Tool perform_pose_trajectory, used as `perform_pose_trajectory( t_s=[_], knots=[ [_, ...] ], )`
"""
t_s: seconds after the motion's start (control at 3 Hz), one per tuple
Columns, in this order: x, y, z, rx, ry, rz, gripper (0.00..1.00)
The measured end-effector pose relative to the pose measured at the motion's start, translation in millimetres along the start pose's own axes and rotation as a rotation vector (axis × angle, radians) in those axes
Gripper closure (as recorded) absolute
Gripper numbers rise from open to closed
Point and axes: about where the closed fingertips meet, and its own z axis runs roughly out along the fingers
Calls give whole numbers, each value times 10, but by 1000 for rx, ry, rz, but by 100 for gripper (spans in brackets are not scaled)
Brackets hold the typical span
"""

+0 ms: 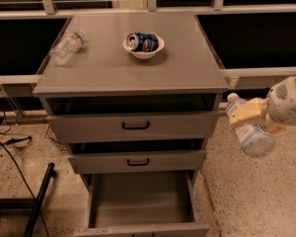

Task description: Place blue plastic bottle into bottom drawer

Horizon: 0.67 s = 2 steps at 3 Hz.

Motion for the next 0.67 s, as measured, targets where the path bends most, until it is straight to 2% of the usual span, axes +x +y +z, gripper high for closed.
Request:
perform_pose_trajectory(
  t_s=[0.33,0.67],
  knots=[
    [0,1,3,-1,-1,-1,100],
    [-309,142,530,89,-25,0,100]
  ],
)
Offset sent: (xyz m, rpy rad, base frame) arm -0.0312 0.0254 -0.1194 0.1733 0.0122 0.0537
